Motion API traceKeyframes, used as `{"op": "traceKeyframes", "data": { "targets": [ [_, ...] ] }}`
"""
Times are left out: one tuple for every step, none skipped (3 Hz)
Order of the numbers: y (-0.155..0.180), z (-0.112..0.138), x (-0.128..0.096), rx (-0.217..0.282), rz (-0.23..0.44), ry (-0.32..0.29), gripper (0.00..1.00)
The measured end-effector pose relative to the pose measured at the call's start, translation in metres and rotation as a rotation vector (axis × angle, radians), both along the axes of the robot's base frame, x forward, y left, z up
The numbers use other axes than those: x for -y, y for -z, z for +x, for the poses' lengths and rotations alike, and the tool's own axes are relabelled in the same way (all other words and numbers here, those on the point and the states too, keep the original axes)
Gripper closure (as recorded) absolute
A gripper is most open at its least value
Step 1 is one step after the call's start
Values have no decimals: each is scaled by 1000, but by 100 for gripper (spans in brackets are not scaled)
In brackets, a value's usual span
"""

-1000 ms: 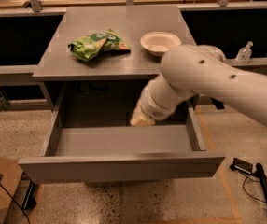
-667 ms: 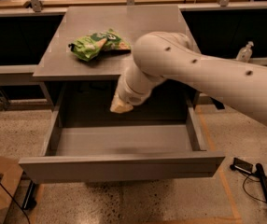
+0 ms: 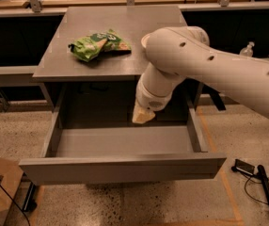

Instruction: Close top drawer

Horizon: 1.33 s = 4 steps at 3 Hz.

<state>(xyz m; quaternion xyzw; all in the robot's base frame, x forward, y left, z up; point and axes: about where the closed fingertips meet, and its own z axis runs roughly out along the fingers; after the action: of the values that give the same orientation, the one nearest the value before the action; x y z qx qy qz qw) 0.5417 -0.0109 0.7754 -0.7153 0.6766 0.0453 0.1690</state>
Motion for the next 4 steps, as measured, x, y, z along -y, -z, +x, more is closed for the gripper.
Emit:
{"op": "traceKeyframes", "data": {
  "targets": [
    [21,-38,46,-109,-78,29,100],
    [60,-64,83,-238,-143,70,100],
    [79,-80,105,-309,-155,102,100],
    [70,-80,105,-308,-155,102,100]
  ]
}}
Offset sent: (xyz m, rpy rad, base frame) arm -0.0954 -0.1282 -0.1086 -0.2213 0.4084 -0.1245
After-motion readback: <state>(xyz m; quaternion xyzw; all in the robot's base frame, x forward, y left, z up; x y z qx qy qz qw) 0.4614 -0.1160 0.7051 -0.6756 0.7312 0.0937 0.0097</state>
